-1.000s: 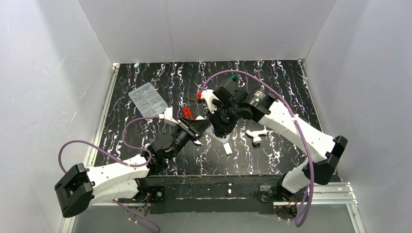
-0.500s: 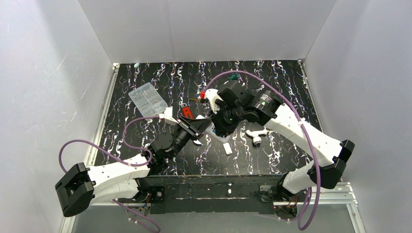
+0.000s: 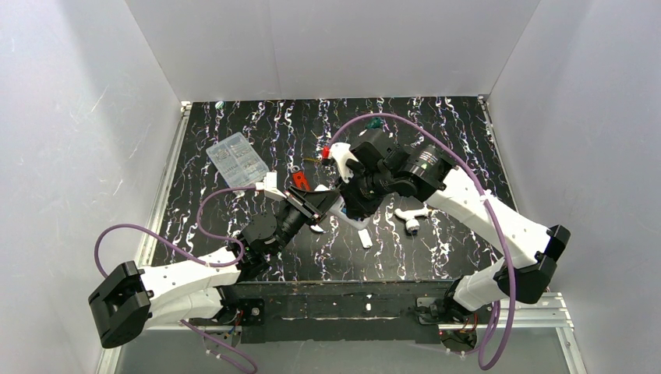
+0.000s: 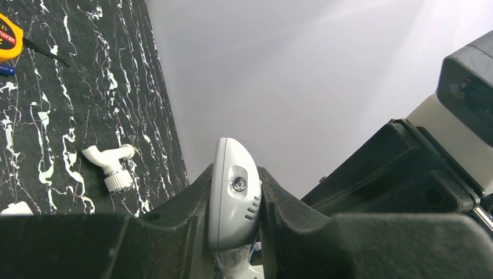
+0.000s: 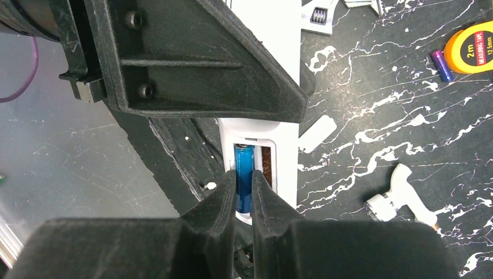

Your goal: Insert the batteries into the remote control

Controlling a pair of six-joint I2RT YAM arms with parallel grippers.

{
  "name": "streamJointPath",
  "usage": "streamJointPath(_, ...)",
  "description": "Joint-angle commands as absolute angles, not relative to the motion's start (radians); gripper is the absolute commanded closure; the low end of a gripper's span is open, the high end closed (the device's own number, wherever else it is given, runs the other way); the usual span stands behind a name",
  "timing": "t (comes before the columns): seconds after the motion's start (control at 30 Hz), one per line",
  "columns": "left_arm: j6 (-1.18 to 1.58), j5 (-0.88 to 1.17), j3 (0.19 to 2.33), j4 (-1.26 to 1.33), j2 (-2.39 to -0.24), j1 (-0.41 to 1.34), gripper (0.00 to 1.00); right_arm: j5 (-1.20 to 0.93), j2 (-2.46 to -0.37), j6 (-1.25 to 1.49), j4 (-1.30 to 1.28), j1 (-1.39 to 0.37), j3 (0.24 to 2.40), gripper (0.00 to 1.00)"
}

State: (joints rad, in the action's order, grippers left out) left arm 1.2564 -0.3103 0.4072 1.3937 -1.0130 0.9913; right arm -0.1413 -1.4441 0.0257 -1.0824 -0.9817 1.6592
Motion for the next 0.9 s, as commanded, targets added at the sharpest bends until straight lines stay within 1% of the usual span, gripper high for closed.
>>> streamJointPath(0.0, 1.266, -0.299, 0.446, 1.537, -0.988, 1.006, 1.00, -0.222, -1.417, 0.032, -1.012, -0.991, 1.704, 0.90)
streamJointPath(0.1, 1.265, -0.298, 0.445, 1.537, -0.987, 1.006, 1.00, -0.229, -1.413, 0.031, -1.028, -0.991, 1.706, 0.93)
streamJointPath(0.27, 1.264, -0.296, 0.445, 1.537, -0.987, 1.006, 1.00, -0.230, -1.414, 0.027, -1.064, -0.992, 1.714, 0.93)
streamJointPath(0.67, 1.264, -0.295, 0.445, 1.535, -0.990, 1.006, 1.00, -0.220, -1.388, 0.028, -1.060, -0.991, 1.715, 0.79)
streamJointPath(0.87, 1.264, -0.293, 0.445, 1.531, -0.994, 1.006, 1.00, -0.211, -1.381, 0.028, -1.057, -0.991, 1.726, 0.76)
